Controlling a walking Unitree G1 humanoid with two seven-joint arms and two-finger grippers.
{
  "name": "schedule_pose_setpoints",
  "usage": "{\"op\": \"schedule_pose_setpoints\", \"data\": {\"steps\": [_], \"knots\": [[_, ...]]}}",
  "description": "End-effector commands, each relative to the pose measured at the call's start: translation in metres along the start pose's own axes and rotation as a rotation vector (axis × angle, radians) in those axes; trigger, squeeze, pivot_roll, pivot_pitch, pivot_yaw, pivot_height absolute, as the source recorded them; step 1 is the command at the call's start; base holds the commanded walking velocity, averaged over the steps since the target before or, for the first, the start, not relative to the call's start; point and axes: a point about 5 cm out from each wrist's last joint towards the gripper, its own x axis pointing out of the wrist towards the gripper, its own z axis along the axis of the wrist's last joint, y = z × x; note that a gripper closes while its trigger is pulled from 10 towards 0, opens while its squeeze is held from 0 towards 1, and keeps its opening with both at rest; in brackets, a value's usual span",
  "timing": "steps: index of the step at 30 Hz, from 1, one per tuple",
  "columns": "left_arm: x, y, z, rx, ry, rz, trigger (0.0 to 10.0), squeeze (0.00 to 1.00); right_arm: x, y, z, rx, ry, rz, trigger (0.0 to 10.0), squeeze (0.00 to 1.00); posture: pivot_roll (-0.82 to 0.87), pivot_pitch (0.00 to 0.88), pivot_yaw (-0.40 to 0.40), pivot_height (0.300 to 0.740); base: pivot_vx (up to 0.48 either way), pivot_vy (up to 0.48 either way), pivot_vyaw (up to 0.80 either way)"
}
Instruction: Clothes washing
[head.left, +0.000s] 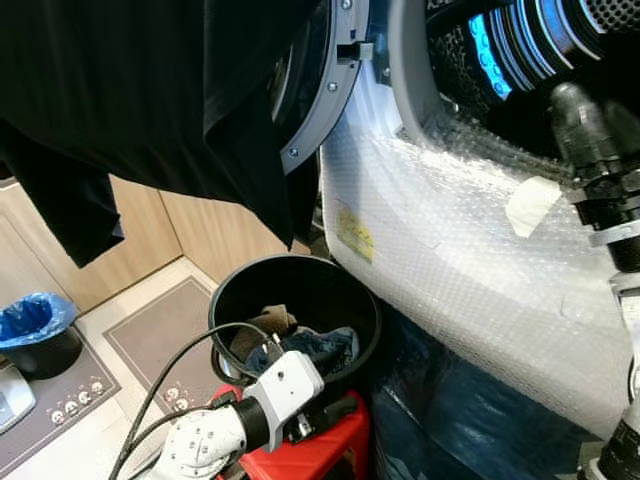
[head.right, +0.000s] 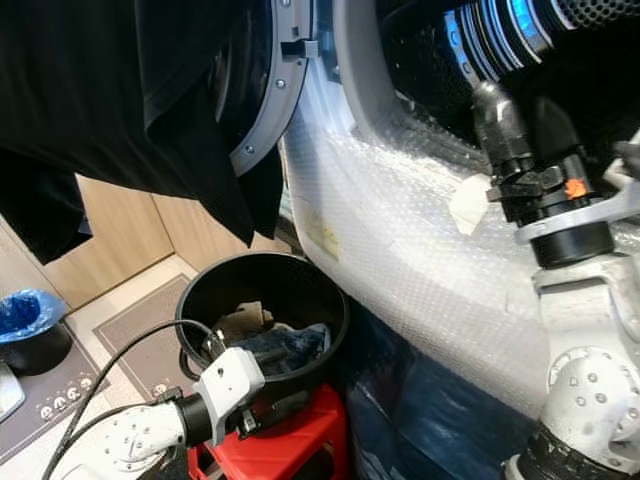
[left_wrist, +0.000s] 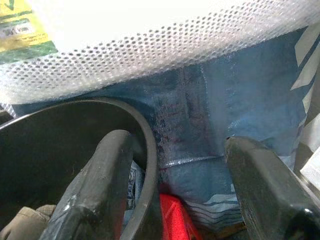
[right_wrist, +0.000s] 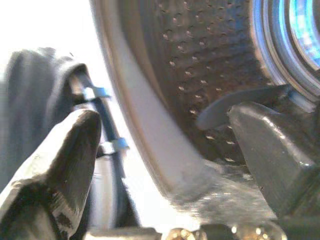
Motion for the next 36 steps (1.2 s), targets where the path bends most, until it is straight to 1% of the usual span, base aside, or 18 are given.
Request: {"op": "schedule_pose_setpoints", "data": {"steps": [1,8,10,11,12,13,14,17,19,20,21,25,26,27,28,31,35,36], "knots": [[0.000,0.001,-0.002,0.015,0.011,-0.007,10.0,0.00,-0.003,0.008,0.002,0.024,-0.018,0.065,10.0,0.00,-0.07,0.084,0.005,0.740,0.000,0.000,0.00],[0.002,-0.001,-0.006,0.039,0.014,-0.025,10.0,0.00,-0.011,0.012,-0.003,0.096,-0.016,0.132,10.0,0.00,-0.06,0.084,0.007,0.740,0.000,0.000,0.00],[0.004,-0.004,-0.010,0.068,0.035,-0.045,10.0,0.00,-0.016,0.016,-0.006,0.135,-0.003,0.183,10.0,0.00,-0.06,0.084,0.007,0.740,0.000,0.000,0.00],[0.007,-0.011,-0.019,0.112,0.073,-0.114,10.0,0.00,-0.025,0.022,-0.014,0.181,0.046,0.253,10.0,0.00,-0.06,0.082,0.006,0.740,0.000,0.000,0.00],[0.007,-0.011,-0.019,0.112,0.073,-0.114,10.0,0.00,-0.025,0.022,-0.014,0.181,0.046,0.253,10.0,0.00,-0.06,0.082,0.006,0.740,0.000,0.000,0.00],[0.007,-0.014,-0.021,0.093,0.077,-0.154,10.0,0.00,-0.029,0.024,-0.017,0.196,0.065,0.283,10.0,0.00,-0.06,0.082,0.006,0.740,0.000,0.000,0.00],[0.007,-0.018,-0.022,0.072,0.079,-0.200,10.0,0.00,-0.036,0.030,-0.022,0.215,0.114,0.352,10.0,0.00,-0.06,0.082,0.006,0.740,0.000,0.000,0.00],[0.008,-0.020,-0.024,0.051,0.088,-0.256,10.0,0.00,-0.048,0.040,-0.030,0.251,0.190,0.450,10.0,0.00,-0.06,0.082,0.010,0.740,0.000,0.000,0.00],[0.008,-0.021,-0.024,0.061,0.089,-0.275,10.0,0.00,-0.051,0.043,-0.033,0.252,0.215,0.466,10.0,0.00,-0.06,0.082,0.014,0.740,0.000,0.000,0.00],[0.007,-0.022,-0.026,0.047,0.101,-0.309,10.0,0.00,-0.055,0.046,-0.035,0.282,0.237,0.488,10.0,0.00,-0.06,0.082,0.014,0.740,0.000,0.000,0.00],[0.007,-0.022,-0.026,0.047,0.101,-0.309,10.0,0.00,-0.055,0.046,-0.035,0.282,0.237,0.488,10.0,0.00,-0.06,0.082,0.014,0.740,0.000,0.000,0.00],[0.004,-0.025,-0.035,0.037,0.132,-0.401,10.0,0.00,-0.068,0.053,-0.043,0.334,0.311,0.564,10.0,0.00,-0.07,0.084,0.018,0.740,0.000,0.000,0.00],[0.002,-0.025,-0.039,0.037,0.148,-0.425,10.0,0.00,-0.074,0.056,-0.046,0.351,0.351,0.594,10.0,0.00,-0.07,0.085,0.019,0.740,0.000,0.000,0.00],[0.002,-0.025,-0.039,0.037,0.148,-0.425,10.0,0.00,-0.074,0.056,-0.046,0.351,0.351,0.594,10.0,0.00,-0.07,0.085,0.019,0.740,0.000,0.000,0.00],[0.001,-0.025,-0.043,0.031,0.163,-0.440,10.0,0.00,-0.080,0.057,-0.050,0.368,0.397,0.613,10.0,0.00,-0.07,0.085,0.022,0.740,0.000,0.000,0.00],[0.000,-0.026,-0.049,0.019,0.183,-0.453,10.0,0.00,-0.086,0.057,-0.055,0.380,0.446,0.619,10.0,0.00,-0.08,0.084,0.024,0.740,0.000,0.000,0.00],[0.000,-0.028,-0.058,0.005,0.214,-0.470,10.0,0.00,-0.095,0.053,-0.064,0.390,0.509,0.607,10.0,0.00,-0.07,0.084,0.026,0.740,0.000,0.000,0.00],[-0.001,-0.030,-0.064,0.001,0.239,-0.479,10.0,0.00,-0.099,0.051,-0.069,0.397,0.535,0.602,10.0,0.00,-0.08,0.083,0.028,0.740,0.000,0.000,0.00]]}}
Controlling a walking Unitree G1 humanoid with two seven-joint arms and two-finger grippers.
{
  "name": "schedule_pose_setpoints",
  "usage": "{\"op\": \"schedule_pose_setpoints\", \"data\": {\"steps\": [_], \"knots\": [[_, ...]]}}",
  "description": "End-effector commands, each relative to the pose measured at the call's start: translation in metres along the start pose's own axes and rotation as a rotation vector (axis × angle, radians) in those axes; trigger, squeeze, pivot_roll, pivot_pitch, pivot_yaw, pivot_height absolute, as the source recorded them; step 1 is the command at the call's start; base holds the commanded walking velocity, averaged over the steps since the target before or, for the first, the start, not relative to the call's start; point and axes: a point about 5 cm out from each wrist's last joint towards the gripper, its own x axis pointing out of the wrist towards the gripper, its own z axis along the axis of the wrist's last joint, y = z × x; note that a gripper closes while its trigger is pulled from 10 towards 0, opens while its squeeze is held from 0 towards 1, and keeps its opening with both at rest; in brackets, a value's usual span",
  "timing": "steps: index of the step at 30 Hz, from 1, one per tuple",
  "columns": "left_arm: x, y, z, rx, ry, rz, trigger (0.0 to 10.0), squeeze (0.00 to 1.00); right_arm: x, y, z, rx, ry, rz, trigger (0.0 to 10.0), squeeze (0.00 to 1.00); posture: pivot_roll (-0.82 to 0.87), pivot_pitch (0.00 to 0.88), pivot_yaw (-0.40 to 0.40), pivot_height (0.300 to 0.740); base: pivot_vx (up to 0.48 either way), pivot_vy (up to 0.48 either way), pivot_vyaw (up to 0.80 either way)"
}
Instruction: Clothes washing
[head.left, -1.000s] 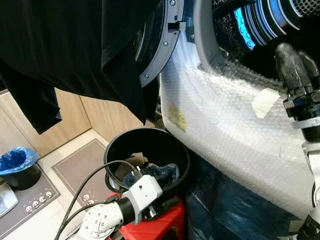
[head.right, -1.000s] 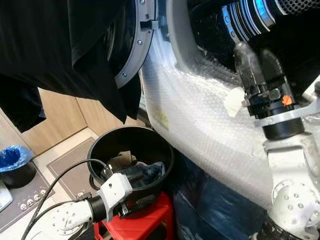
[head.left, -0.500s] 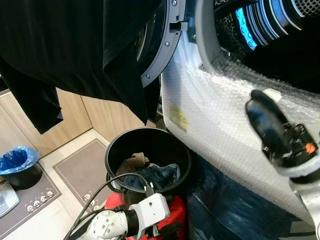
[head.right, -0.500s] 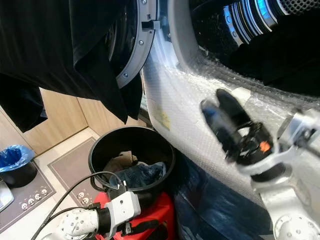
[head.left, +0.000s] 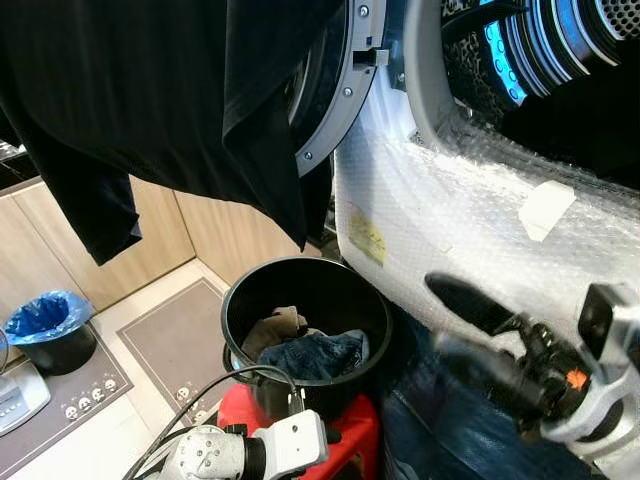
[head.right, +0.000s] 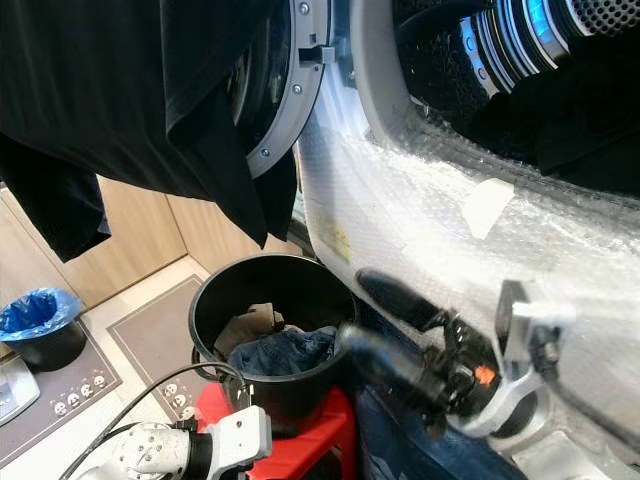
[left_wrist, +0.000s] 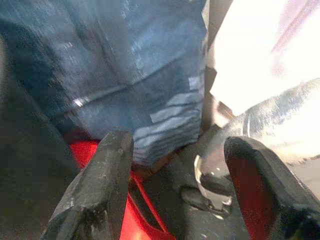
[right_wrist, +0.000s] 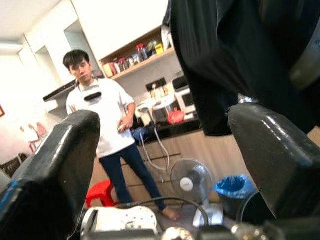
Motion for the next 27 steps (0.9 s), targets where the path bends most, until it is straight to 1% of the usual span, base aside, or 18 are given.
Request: {"op": "schedule_pose_setpoints", "data": {"steps": [1,2,5,7,8,9,10,12,14,15,17,18,19,22,23,26,27], "knots": [[0.003,-0.004,-0.012,-0.002,0.060,-0.033,10.0,0.00,-0.004,-0.003,-0.011,0.010,0.050,-0.010,10.0,0.00,-0.07,0.081,0.030,0.740,0.000,0.000,0.00],[0.005,-0.009,-0.025,-0.002,0.120,-0.052,10.0,0.00,-0.009,-0.009,-0.023,0.015,0.094,-0.046,10.0,0.00,-0.07,0.081,0.032,0.740,0.000,0.000,0.00],[0.008,-0.010,-0.035,0.023,0.156,-0.043,10.0,0.00,-0.012,-0.013,-0.032,0.025,0.134,-0.067,10.0,0.00,-0.07,0.079,0.032,0.740,0.000,0.000,0.00],[0.011,-0.010,-0.047,0.004,0.201,-0.015,10.0,0.00,-0.016,-0.015,-0.041,0.050,0.165,-0.082,10.0,0.00,-0.06,0.076,0.029,0.740,0.000,0.000,0.00],[0.013,-0.011,-0.055,-0.020,0.224,0.009,10.0,0.00,-0.020,-0.017,-0.048,0.063,0.196,-0.094,10.0,0.00,-0.06,0.074,0.028,0.740,0.000,0.000,0.00],[0.013,-0.011,-0.055,-0.020,0.224,0.009,10.0,0.00,-0.020,-0.017,-0.048,0.063,0.196,-0.094,10.0,0.00,-0.06,0.074,0.028,0.740,0.000,0.000,0.00],[0.015,-0.013,-0.061,-0.031,0.239,0.021,10.0,0.00,-0.024,-0.019,-0.056,0.072,0.230,-0.106,10.0,0.00,-0.06,0.072,0.025,0.740,0.000,0.000,0.00],[0.016,-0.013,-0.064,-0.031,0.244,0.022,10.0,0.00,-0.026,-0.020,-0.060,0.076,0.240,-0.108,10.0,0.00,-0.06,0.072,0.025,0.740,0.000,0.000,0.00],[0.018,-0.018,-0.077,-0.084,0.278,0.047,10.0,0.00,-0.034,-0.026,-0.075,0.103,0.287,-0.134,10.0,0.00,-0.05,0.067,0.020,0.740,0.000,0.000,0.00],[0.018,-0.018,-0.077,-0.084,0.278,0.047,10.0,0.00,-0.034,-0.026,-0.075,0.103,0.287,-0.134,10.0,0.00,-0.05,0.067,0.020,0.740,0.000,0.000,0.00],[0.019,-0.020,-0.085,-0.094,0.305,0.068,10.0,0.00,-0.040,-0.031,-0.085,0.108,0.324,-0.158,10.0,0.00,-0.05,0.060,0.015,0.740,0.000,0.000,0.00],[0.020,-0.021,-0.093,-0.125,0.333,0.098,10.0,0.00,-0.046,-0.036,-0.095,0.122,0.366,-0.188,10.0,0.00,-0.04,0.056,0.012,0.740,0.000,0.000,0.00],[0.020,-0.022,-0.096,-0.143,0.345,0.117,10.0,0.00,-0.048,-0.038,-0.099,0.126,0.377,-0.202,10.0,0.00,-0.04,0.056,0.012,0.740,0.000,0.000,0.00],[0.018,-0.021,-0.109,-0.161,0.403,0.181,10.0,0.00,-0.059,-0.048,-0.115,0.144,0.414,-0.271,10.0,0.00,-0.03,0.050,0.005,0.740,0.000,0.000,0.00],[0.016,-0.022,-0.114,-0.172,0.433,0.206,10.0,0.00,-0.065,-0.053,-0.124,0.144,0.441,-0.314,10.0,0.00,-0.01,0.045,-0.001,0.740,0.000,0.000,0.00],[0.015,-0.022,-0.119,-0.169,0.460,0.220,10.0,0.00,-0.070,-0.058,-0.133,0.150,0.469,-0.356,10.0,0.00,-0.01,0.044,-0.005,0.740,0.000,0.000,0.00],[0.015,-0.023,-0.122,-0.177,0.475,0.242,10.0,0.00,-0.074,-0.063,-0.140,0.152,0.490,-0.388,10.0,0.00,0.00,0.041,-0.012,0.740,0.000,0.000,0.00]]}}
